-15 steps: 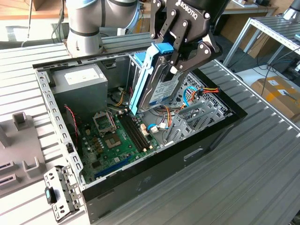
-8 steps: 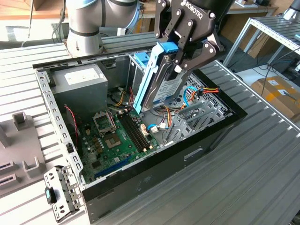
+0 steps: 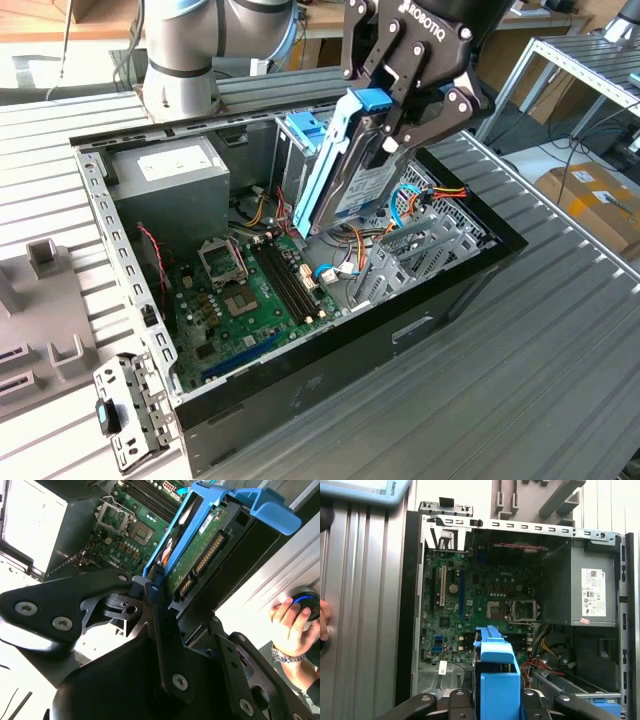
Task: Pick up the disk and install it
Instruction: 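Pick up the disk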
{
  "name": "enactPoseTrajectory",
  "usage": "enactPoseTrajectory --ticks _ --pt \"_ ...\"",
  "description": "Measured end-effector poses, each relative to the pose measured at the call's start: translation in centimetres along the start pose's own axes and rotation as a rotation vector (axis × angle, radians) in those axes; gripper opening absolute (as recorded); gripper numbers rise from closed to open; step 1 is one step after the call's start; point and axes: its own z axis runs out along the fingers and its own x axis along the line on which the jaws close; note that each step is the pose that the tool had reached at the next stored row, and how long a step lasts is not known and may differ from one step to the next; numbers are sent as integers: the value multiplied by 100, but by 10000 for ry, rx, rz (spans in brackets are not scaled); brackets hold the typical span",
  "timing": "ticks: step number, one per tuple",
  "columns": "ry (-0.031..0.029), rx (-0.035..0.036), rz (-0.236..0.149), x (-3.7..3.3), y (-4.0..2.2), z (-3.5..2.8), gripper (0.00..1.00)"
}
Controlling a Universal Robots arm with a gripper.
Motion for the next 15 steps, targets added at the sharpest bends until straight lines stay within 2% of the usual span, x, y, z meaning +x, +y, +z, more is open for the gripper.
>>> enactPoseTrajectory --ticks 1,2,6,8,15 --pt "-70 1 -6 12 -8 -2 36" --pt "-91 2 -8 22 -15 -4 36" --pt "-98 2 8 66 -43 -9 36" --pt "-99 3 19 119 -61 -13 36" --pt "-99 3 19 202 -80 -17 36"
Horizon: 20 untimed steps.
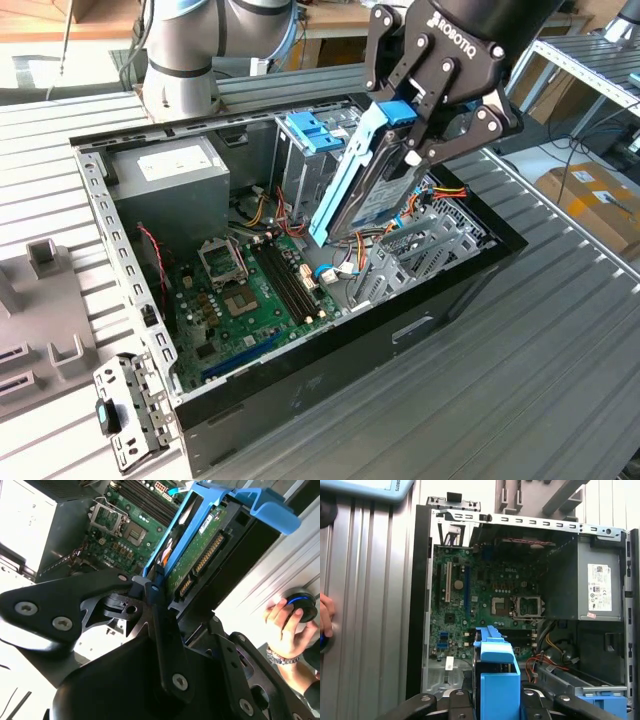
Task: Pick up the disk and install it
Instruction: 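Pick up the disk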
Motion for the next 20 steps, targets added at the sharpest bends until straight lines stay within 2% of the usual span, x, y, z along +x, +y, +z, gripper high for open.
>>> enactPoseTrajectory --ticks 20 --pt "-1 1 -1 185 -78 -11 36"
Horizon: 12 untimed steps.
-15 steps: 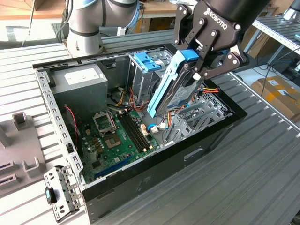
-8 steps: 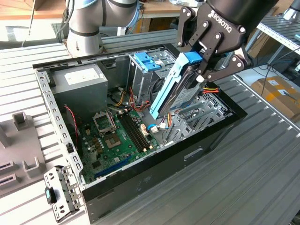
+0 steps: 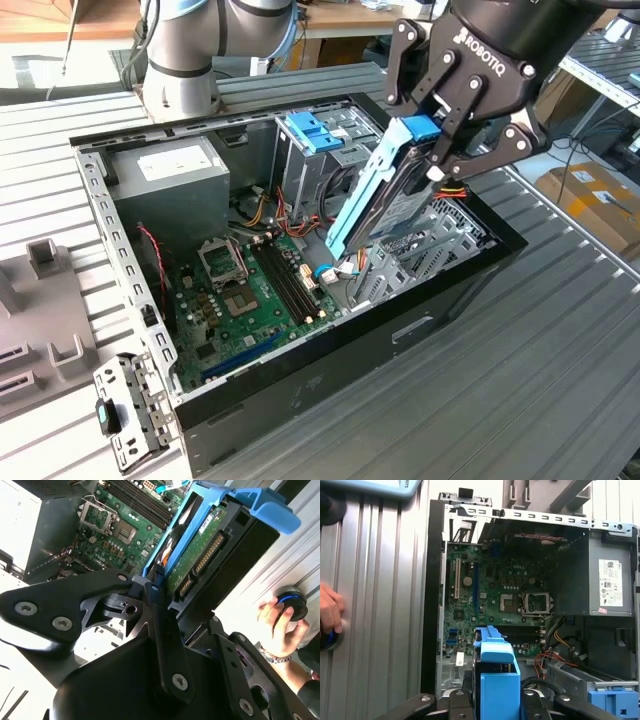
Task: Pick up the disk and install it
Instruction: 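Pick up the disk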
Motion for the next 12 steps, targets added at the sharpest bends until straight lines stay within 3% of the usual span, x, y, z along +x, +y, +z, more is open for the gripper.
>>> enactPoseTrajectory --ticks 12 --pt "0 0 0 106 -52 -8 36"
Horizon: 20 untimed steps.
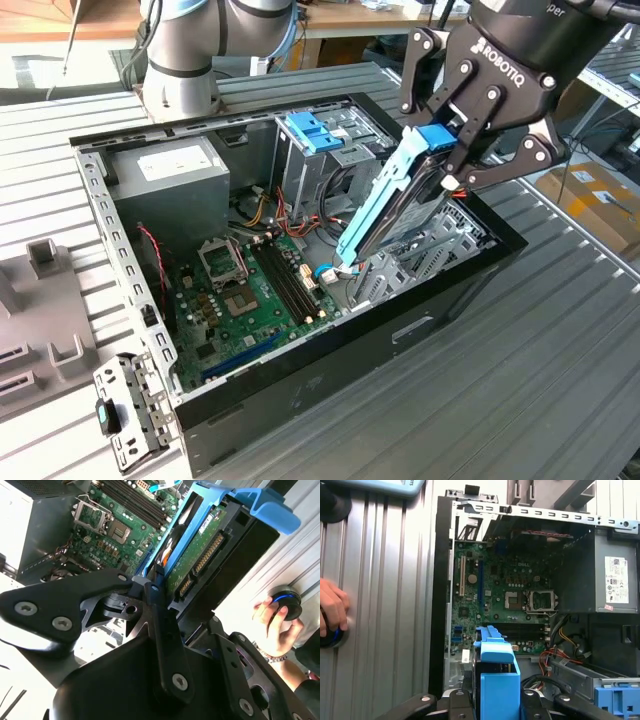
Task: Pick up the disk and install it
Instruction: 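Pick up the disk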
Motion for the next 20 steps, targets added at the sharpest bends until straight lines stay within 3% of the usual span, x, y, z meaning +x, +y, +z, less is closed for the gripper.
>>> enactPoseTrajectory --ticks 14,20 --pt "0 0 0 122 -66 -10 36" --pt "0 0 0 175 -136 -18 36"
